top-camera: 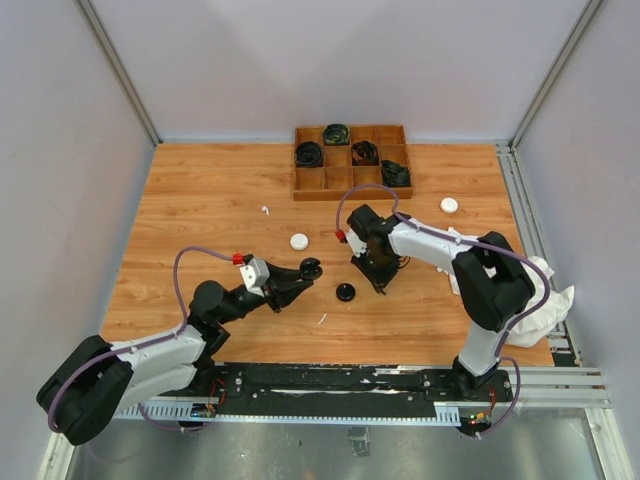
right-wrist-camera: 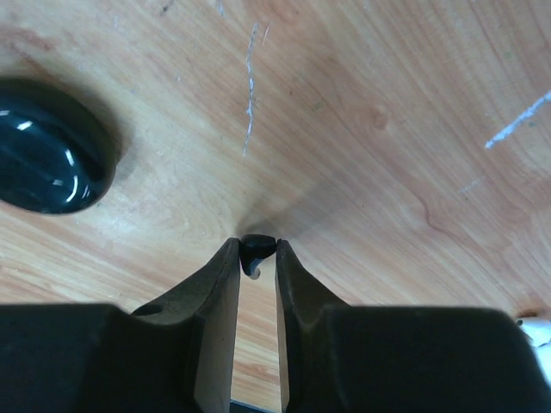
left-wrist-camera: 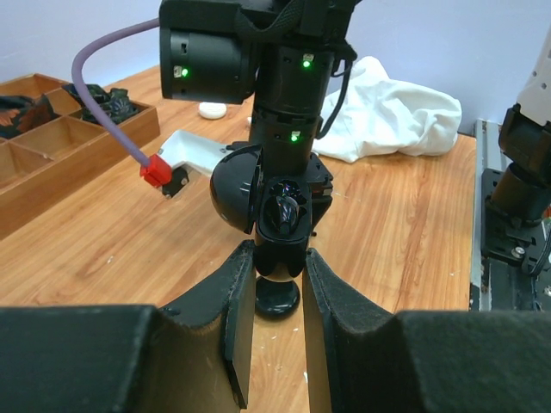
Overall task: Insert the wireless bluetooth earbuds into the charging case
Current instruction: Pick up the earbud from the center of the board.
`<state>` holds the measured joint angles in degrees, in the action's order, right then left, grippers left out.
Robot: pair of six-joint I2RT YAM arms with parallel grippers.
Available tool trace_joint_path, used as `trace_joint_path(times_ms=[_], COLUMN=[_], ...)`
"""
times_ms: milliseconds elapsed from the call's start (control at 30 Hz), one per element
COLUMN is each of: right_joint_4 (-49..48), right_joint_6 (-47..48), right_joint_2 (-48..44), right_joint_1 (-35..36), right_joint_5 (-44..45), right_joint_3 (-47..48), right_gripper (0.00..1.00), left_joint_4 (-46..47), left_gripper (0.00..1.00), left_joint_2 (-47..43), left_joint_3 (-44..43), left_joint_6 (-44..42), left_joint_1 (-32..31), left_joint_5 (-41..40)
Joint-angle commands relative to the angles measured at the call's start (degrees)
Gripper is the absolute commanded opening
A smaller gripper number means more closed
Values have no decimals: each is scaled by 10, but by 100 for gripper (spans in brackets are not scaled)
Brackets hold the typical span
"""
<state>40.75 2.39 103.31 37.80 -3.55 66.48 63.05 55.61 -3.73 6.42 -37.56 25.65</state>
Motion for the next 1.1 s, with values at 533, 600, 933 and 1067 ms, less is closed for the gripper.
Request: trace_joint_path(times_ms=[533,600,933,1067], right_joint_4=[-158,-192,-360,-423], right_joint_6=[-84,-89,-107,-110], right_joint_2=[-364,-396,-502,-509], right_joint_1=[91,109,195,214], right_joint_5=[56,58,88,84], right_joint_3=[-84,-100,-178,-201], right_gripper=[15,15,15,15], left_joint_4=[151,166,225,247], left_gripper=[0,0,0,0], left_joint_2=[71,81,123,135], left_joint_3=[-4,-8,-24,-27], left_joint_6=[-88,-92,-71,-56], left_joint_1=[-21,-25,-34,-38], left_joint_5=[6,7,10,13])
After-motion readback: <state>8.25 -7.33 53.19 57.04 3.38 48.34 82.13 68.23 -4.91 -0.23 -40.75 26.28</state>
